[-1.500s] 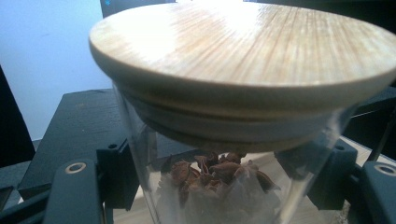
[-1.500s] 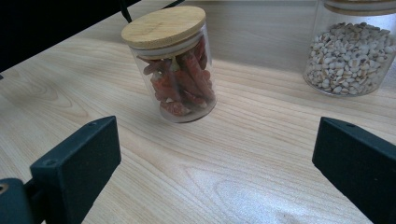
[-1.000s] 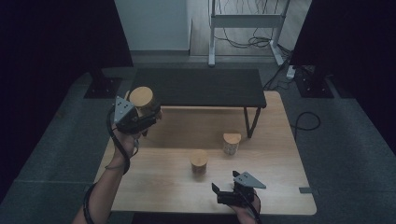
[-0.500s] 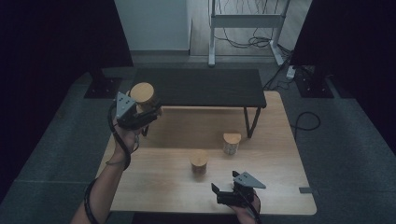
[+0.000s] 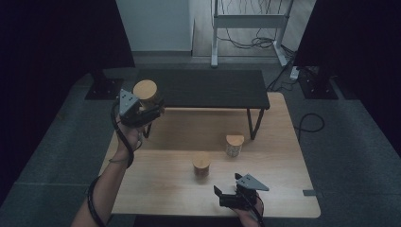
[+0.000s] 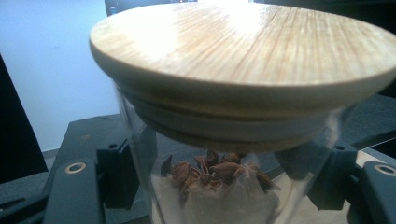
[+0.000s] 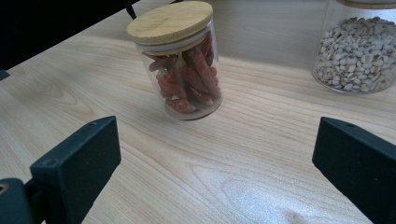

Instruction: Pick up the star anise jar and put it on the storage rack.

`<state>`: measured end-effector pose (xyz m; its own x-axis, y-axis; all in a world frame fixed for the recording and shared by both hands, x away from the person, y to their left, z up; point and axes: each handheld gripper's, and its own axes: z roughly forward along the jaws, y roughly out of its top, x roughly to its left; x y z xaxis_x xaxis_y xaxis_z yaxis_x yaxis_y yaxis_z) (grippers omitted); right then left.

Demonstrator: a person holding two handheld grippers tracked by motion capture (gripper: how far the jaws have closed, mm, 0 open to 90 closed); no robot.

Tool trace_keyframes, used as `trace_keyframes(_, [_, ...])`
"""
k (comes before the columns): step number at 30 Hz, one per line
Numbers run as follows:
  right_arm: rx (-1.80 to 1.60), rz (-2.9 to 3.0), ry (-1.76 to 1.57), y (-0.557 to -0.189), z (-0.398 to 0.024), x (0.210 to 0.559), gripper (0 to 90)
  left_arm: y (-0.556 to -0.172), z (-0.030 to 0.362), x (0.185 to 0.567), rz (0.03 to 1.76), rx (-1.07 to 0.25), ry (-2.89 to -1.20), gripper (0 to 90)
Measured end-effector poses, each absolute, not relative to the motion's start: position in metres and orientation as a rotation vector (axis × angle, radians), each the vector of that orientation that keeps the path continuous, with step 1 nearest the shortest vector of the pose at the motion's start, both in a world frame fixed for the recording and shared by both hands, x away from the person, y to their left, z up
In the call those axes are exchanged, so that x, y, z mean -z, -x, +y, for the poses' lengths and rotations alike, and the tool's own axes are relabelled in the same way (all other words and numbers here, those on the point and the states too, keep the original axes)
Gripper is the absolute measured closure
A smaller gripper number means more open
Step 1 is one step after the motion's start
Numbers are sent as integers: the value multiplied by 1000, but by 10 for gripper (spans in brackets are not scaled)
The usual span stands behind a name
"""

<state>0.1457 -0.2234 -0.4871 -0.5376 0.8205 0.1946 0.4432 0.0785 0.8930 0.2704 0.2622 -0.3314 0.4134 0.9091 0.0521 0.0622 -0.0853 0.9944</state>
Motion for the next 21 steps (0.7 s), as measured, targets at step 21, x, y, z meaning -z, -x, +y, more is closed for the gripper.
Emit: trace_keyframes(21, [-1455,2008,-1250,-146,-224,487,6,-289,254,326,921,-938,-1484,263])
